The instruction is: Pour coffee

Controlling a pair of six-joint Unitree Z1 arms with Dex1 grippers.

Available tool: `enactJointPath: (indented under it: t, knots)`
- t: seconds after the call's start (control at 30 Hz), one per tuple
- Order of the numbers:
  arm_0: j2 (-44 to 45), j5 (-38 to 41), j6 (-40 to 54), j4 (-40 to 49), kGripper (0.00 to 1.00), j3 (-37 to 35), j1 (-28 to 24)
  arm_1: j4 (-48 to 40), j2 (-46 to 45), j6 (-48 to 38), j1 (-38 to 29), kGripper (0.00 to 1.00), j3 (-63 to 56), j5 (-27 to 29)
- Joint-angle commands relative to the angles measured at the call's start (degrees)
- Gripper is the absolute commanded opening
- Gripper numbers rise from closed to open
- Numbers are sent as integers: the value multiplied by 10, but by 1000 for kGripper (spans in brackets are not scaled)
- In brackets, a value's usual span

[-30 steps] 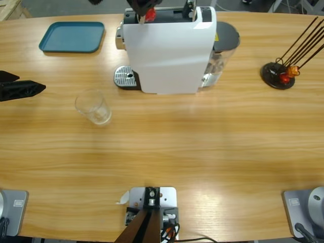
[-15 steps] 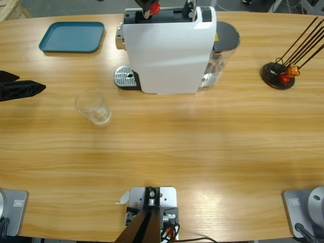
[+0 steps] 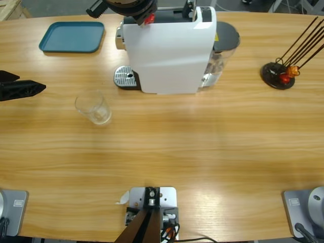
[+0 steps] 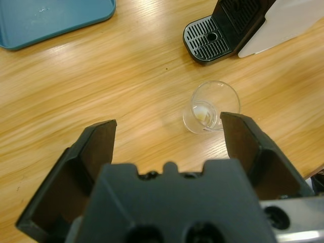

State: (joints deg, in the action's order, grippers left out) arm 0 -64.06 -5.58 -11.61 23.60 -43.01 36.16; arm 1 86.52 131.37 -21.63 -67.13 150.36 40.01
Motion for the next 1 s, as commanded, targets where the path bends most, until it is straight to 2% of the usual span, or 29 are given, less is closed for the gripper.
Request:
enactJointPath:
  t: [0.03,0.4,1.0]
  knots:
    - [-9,8,1,-8,890,26,4,0,6,24,-9,34,254,48]
    - [-10,8,0,-8,890,25,4,-60,32,32,-9,30,257,48]
    - [-10,7,-1,-8,890,25,4,-50,64,38,5,25,259,60]
